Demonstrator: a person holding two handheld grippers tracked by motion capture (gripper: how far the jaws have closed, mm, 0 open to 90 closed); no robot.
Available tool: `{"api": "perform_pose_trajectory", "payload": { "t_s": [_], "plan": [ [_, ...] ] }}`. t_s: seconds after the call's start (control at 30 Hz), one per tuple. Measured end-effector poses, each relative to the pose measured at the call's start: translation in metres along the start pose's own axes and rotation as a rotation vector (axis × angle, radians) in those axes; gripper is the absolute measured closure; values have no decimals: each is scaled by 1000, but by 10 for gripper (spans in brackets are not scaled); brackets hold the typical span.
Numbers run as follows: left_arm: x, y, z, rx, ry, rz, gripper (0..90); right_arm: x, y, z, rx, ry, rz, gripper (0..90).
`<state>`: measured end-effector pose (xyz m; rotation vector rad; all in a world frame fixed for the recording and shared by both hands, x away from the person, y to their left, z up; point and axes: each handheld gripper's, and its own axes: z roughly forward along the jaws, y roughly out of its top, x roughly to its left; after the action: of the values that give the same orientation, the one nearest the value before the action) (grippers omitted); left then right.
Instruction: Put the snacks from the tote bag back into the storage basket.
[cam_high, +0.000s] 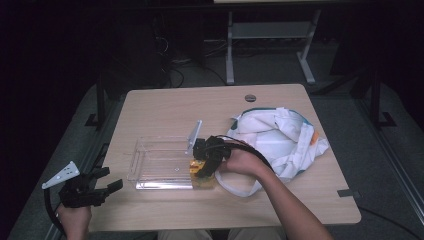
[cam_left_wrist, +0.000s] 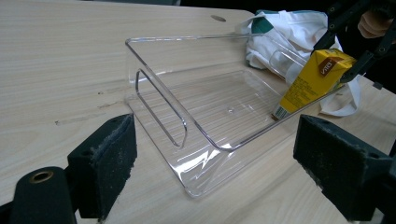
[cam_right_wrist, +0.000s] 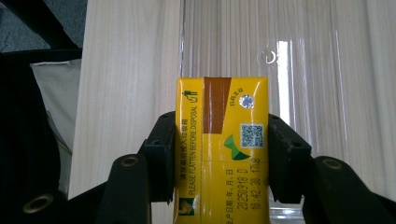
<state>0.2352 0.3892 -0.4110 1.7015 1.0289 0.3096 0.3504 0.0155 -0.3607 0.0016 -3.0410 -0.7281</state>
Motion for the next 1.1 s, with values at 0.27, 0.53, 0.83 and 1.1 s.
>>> {"api": "perform_pose_trajectory", "payload": {
  "t_s": [0.27,0.53,0.83,1.1],
  "plan": [
    [0,0,0,4,-1,4,130,2,0,-1,3,0,10,501],
    [1,0,0,7,-1,7,130,1,0,-1,-4,-3,20,464],
    [0,0,1,7,0,6,130,1,-1,-2,-10,-7,27,414],
    [0,0,1,12,0,5,130,0,-3,-4,-25,1,46,345]
  ]
}}
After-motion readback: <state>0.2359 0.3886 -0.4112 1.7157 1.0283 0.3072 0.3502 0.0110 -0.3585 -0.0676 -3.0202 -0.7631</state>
